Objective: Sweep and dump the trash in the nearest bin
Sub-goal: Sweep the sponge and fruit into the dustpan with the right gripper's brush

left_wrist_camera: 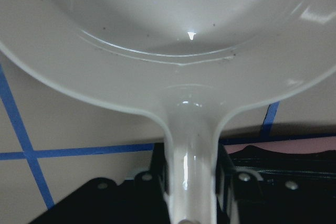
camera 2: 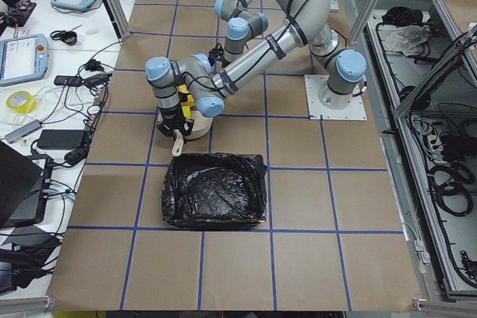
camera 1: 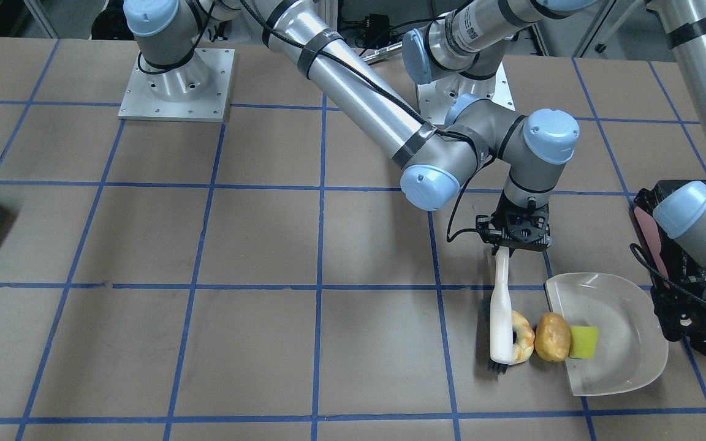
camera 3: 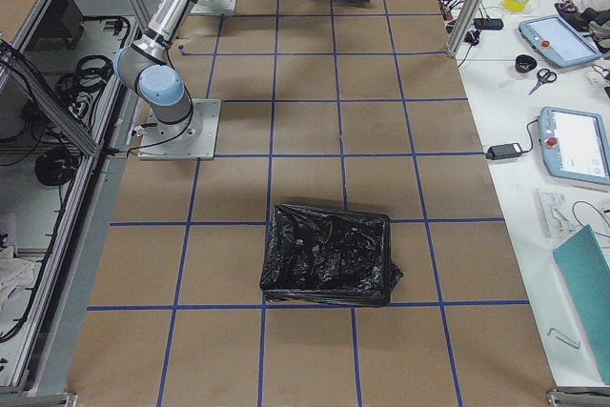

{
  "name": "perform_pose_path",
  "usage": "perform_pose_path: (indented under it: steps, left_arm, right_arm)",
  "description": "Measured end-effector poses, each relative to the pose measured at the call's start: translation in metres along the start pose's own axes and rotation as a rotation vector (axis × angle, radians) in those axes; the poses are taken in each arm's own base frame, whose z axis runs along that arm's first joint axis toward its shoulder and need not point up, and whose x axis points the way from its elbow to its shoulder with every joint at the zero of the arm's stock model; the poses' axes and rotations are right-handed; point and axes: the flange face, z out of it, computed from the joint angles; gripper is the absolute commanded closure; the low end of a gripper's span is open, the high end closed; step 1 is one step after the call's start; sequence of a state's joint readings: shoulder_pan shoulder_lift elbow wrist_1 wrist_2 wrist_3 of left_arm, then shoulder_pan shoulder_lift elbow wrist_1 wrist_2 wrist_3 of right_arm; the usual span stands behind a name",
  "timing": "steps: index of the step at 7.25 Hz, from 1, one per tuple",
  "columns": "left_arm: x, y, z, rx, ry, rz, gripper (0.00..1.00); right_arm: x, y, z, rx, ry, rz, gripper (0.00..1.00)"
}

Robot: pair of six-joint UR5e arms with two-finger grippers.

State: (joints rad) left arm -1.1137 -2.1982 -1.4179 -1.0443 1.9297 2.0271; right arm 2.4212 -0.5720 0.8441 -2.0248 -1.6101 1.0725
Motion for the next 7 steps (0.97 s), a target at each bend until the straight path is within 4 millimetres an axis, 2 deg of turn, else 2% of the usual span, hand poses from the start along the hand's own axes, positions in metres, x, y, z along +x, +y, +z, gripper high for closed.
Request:
perform_pose_path:
  steps: [5,7]
  left_arm:
    - [0.000,0.000,-0.001,-0.001,-0.001,-0.003,1.00]
    - [0.000,0.000,-0.001,-0.001,-0.001,-0.004,1.00]
  right_arm:
    - [-0.032,0.019,-0.014,0.013,-0.075,-0.031,1.00]
    - [-0.041,0.034,-0.010,-0.013,-0.106,-0.037,1.00]
